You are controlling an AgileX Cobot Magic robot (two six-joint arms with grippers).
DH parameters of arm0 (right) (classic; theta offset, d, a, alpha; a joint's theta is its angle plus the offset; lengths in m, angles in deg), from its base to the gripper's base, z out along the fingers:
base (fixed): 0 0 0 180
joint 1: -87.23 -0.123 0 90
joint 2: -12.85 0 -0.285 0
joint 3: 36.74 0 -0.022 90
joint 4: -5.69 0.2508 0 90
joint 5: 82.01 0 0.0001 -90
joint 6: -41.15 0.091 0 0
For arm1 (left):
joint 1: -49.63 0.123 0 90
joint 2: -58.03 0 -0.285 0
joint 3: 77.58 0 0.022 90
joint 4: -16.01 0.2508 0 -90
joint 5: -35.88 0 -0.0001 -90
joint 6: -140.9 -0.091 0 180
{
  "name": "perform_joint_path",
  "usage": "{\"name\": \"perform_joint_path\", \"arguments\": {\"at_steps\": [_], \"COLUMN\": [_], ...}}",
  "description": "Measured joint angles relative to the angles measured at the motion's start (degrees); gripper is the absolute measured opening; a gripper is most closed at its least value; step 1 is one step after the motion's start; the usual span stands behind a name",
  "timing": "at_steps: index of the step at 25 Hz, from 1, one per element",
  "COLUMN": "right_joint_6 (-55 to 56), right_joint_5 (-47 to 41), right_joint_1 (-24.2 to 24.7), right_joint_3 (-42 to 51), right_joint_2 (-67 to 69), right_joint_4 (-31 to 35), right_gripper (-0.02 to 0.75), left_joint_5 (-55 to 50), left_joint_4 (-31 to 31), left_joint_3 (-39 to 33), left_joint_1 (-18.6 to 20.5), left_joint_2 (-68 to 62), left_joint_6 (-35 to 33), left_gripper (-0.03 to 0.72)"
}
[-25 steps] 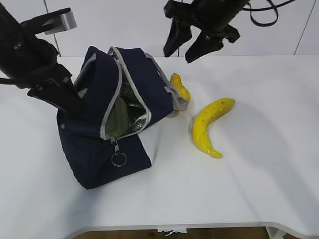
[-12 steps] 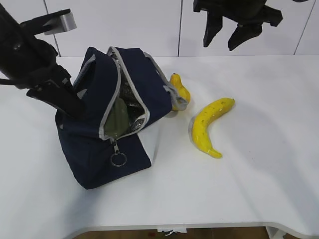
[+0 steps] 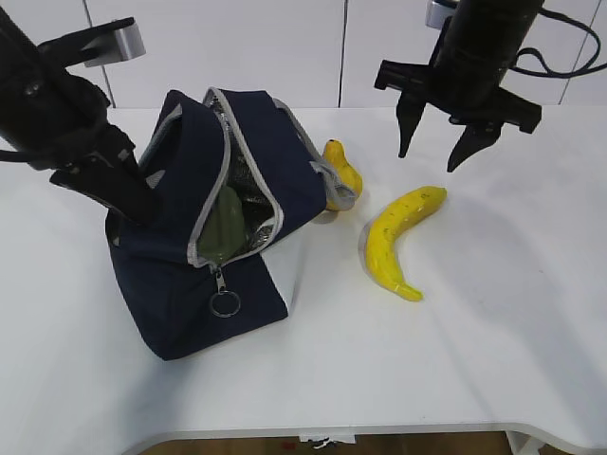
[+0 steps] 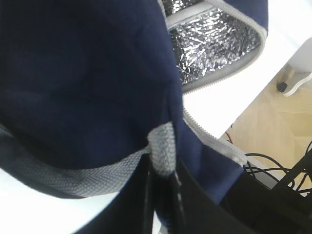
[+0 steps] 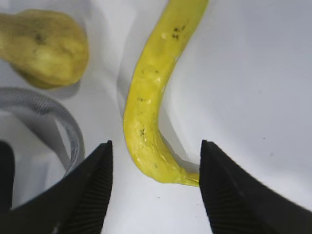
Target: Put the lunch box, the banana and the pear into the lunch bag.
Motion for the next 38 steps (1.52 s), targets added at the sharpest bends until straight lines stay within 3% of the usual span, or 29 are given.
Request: {"name": "perform_joint_path", "arguments": {"at_steps": [11, 20, 35, 38], "right_joint_6": [15.11, 15.62, 15.75, 15.75], "right_joint_5": [0.44, 7.75, 11.3, 12.11], "right_joint_1": [0.0, 0.0, 0.0, 0.0], "right_joint_3": [0.37, 0.37, 0.37, 0.37], "right_joint_2": [5.53, 7.52, 7.86, 8.14], "right_joint_4": [0.0, 0.12, -3.42, -3.32], "right_gripper": [0.428, 0.428, 0.43, 0.465], "left_joint_5": [-0.76, -0.9, -0.9, -0.9], "left_joint_4": [0.0, 0.0, -1.31, -1.33], "left_joint_3": [0.0, 0.0, 0.0, 0.0], "left_joint_1": [0.0, 0.0, 0.0, 0.0], "left_joint_2": [0.0, 0.0, 0.0, 0.0], "left_joint_6": [0.0, 0.0, 0.0, 0.0], "left_gripper": [0.012, 0.012, 0.012, 0.012]}}
